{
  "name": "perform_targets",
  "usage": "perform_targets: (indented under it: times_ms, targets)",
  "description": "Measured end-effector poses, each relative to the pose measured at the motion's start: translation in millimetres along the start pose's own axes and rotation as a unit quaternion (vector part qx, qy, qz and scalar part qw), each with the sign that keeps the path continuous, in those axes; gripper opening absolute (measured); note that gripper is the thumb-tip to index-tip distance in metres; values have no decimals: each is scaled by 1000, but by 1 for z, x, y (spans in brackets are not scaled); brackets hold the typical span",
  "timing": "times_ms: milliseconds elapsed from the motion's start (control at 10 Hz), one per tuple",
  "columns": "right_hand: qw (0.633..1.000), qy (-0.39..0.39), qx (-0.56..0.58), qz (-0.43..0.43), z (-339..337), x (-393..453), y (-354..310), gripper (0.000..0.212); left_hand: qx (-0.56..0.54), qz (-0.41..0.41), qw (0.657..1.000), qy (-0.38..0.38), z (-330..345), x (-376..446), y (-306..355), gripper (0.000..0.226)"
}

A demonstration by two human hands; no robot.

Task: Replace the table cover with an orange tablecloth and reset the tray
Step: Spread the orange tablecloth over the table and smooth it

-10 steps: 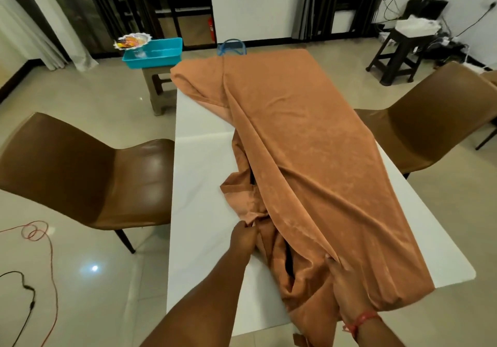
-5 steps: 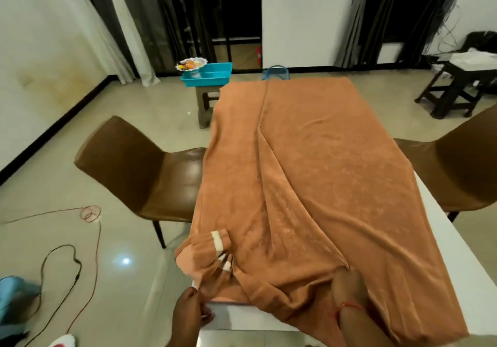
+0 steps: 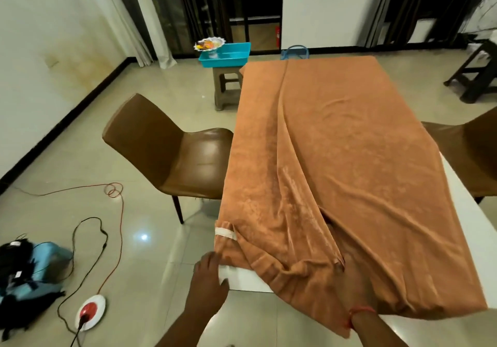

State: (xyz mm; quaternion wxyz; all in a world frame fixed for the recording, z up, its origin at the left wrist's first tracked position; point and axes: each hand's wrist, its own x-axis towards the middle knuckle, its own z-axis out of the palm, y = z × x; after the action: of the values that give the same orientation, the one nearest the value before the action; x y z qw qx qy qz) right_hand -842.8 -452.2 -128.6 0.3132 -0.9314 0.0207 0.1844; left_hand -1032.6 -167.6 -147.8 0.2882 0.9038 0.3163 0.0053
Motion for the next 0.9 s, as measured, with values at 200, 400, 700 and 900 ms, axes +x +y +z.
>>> perform_targets:
  times_ms: [200, 400, 700, 900]
  targets:
    - [998, 54, 15, 4, 13, -21, 5, 38, 271, 204, 930, -143, 2, 61, 27, 61]
    - [996, 77, -15, 41, 20, -38, 5, 22, 320, 283, 881, -201, -1, 68, 18, 36]
    - [998, 47, 21, -22, 23, -51, -10, 24, 226, 245, 919, -208, -8, -1, -41, 28]
    - [991, -74, -56, -98, 16, -46, 0, 13, 230, 61, 946, -219, 5, -51, -74, 42]
